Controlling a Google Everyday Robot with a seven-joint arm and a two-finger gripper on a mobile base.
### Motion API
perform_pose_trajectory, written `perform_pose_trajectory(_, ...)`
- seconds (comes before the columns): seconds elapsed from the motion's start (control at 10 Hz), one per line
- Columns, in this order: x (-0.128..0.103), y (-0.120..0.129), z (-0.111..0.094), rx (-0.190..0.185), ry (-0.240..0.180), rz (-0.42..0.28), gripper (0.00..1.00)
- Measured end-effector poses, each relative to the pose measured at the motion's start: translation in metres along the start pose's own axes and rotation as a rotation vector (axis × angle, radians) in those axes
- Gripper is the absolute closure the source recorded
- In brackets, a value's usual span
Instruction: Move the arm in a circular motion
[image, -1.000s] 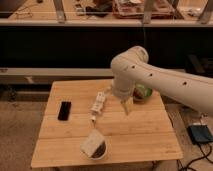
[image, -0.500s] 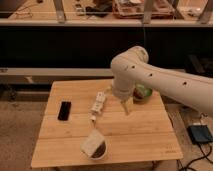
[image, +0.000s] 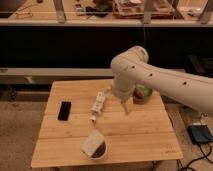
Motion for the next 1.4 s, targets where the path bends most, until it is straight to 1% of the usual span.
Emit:
perform_pose_trajectory(0.6,0.000,0.000,0.000,0.000,-0.001,0.000,0.20)
perform_pose_trajectory(0.7,-0.001,-0.001,0.001,0.001,-0.007,0.000,0.20)
perform_pose_trajectory(0.8,-0.018,-0.011,0.010,0.007,-0.062,-0.011,0.20)
perform_pose_trajectory(1.0,-0.067,-0.034,0.036,0.013,-0.204,-0.042,0.20)
perform_pose_trajectory(1.1,-0.086,-0.045,0.047,0.020,-0.268,-0.055,0.20)
perform_pose_trajectory(1.2,-0.106,-0.068,0.064,0.037,-0.343,-0.084,0.20)
perform_pose_trajectory(1.3,-0.109,-0.083,0.074,0.050,-0.363,-0.103,0.20)
perform_pose_trajectory(1.4,-0.099,-0.104,0.088,0.072,-0.357,-0.121,0.20)
